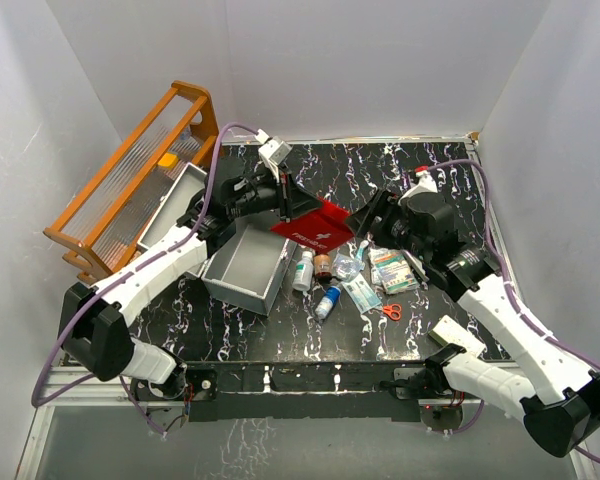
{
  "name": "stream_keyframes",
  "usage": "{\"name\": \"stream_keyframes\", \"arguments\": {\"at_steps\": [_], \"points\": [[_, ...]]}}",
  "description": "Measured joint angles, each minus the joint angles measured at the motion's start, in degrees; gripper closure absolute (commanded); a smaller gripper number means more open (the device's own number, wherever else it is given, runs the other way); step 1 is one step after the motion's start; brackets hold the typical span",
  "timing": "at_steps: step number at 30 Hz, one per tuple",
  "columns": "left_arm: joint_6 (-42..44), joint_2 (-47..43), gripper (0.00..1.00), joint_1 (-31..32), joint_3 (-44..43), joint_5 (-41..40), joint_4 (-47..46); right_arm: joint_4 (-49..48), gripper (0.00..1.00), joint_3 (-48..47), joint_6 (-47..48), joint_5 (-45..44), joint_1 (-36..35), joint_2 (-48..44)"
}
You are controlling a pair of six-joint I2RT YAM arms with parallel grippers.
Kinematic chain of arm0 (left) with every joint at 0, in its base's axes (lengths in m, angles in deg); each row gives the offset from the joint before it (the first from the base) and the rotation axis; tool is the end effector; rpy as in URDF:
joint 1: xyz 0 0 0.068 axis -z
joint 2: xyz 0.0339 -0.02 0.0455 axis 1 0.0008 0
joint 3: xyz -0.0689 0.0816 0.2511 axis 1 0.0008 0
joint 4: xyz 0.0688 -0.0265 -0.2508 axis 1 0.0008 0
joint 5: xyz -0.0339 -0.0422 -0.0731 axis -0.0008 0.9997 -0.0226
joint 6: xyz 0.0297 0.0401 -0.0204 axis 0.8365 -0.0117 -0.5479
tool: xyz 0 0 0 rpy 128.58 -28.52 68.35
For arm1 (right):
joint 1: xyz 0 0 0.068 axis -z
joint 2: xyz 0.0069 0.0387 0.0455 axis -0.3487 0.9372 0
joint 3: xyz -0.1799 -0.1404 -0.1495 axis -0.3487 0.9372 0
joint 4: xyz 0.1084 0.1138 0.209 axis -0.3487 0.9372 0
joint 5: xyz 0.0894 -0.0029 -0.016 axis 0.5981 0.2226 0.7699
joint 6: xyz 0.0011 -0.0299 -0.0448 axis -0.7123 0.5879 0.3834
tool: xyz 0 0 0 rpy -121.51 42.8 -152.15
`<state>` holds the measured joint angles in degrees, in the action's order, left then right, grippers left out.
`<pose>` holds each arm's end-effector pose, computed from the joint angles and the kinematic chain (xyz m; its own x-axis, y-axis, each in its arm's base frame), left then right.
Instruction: Organize the medicine kit
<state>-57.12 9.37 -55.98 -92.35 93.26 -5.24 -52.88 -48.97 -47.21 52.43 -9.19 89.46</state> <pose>0.2660 -0.2049 0.3694 -0.3408 -0.1141 -0.9332 0.8787 0.3143 -0.3593 0.1818 0.1028 0.3467 -0.6130 0.3615 -0.7026 -0.1360 0.8277 0.5445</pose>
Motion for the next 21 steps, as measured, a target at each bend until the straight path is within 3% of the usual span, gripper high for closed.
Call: {"name": "stream_keyframes", "arguments": {"at_steps": [5, 10, 13, 21], "points": [[-2.5, -0.9, 1.0, 0.0, 1.9, -2.9, -5.1, -9.2, 0.4, 2.1, -13.9, 3.2, 0.0, -0.1], [-2.6, -3.2, 1.0, 0.0, 2.8, -3.1, -6.8, -12.3, 0.37, 2.1, -16.6, 2.5, 0.0, 0.3], [-2.1, -4.4, 1.0, 0.0, 3.0, -3.1, -6.9, -13.6, 0.39, 1.6, -8.8, 2.3, 0.0, 0.8], [5.5, -6.2, 1.0, 0.0, 4.3, 0.5, -3.6, -10.4, 0.43, 1.6, 31.3, 13.2, 0.2, 1.0]]}}
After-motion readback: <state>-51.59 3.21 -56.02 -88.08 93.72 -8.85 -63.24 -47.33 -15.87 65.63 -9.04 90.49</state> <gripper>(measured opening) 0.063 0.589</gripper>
